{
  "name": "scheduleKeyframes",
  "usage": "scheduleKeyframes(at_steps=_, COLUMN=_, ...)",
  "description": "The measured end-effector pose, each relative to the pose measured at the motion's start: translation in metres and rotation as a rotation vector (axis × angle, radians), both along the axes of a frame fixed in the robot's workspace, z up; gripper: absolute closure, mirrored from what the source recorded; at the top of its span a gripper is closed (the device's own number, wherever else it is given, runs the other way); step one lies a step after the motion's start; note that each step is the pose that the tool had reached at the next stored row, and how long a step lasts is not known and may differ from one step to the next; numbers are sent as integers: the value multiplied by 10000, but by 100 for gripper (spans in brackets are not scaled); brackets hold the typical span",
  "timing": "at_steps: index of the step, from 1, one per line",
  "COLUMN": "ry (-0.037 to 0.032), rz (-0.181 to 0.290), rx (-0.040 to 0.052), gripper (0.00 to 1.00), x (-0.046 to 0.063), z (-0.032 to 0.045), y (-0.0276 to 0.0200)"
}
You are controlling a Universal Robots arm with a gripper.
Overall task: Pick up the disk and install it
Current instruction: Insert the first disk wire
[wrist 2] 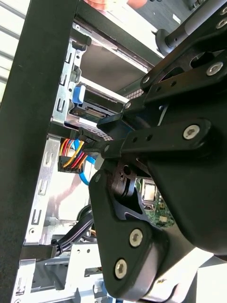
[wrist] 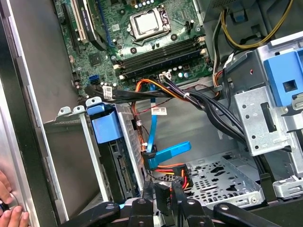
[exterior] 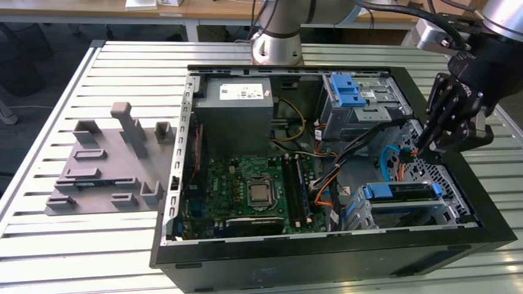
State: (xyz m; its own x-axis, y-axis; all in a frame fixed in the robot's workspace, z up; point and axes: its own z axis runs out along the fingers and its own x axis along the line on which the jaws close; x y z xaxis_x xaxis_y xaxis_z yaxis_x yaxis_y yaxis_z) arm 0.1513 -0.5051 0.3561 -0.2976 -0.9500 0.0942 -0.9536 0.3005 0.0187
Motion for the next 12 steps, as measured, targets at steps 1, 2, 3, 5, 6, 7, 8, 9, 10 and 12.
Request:
scheduleKeyframes(at_steps=1, ry=0, rz=0, rx=-2, gripper=70, x=0, z=-1, y=0)
scheduleKeyframes(at_steps=2, ry=0, rz=0, rx=-3, gripper=72, x=0, z=-2, y=0)
scheduleKeyframes(at_steps=3, ry=0, rz=0, rx=-4, gripper=78, x=0, z=-2, y=0)
scheduleKeyframes(at_steps=5, ry=1, rz=18, rx=-3, gripper=84, x=0, z=-3, y=0)
scheduleKeyframes(at_steps=6, ry=0, rz=62, rx=-2, gripper=84, x=0, z=-3, y=0)
scheduleKeyframes(at_steps=7, ry=0, rz=125, rx=-2, gripper=84, x=0, z=-3, y=0)
scheduleKeyframes(at_steps=8, ry=-1, rz=182, rx=-2, gripper=84, x=-2, z=-3, y=-1)
scheduleKeyframes(at_steps=9, ry=-2, rz=213, rx=-2, gripper=84, x=-5, z=-3, y=-2)
scheduleKeyframes(at_steps=10, ry=-5, rz=225, rx=-1, gripper=84, x=-8, z=-3, y=-2)
scheduleKeyframes(at_steps=12, ry=-7, rz=227, rx=-9, gripper=84, x=-7, z=-3, y=-1)
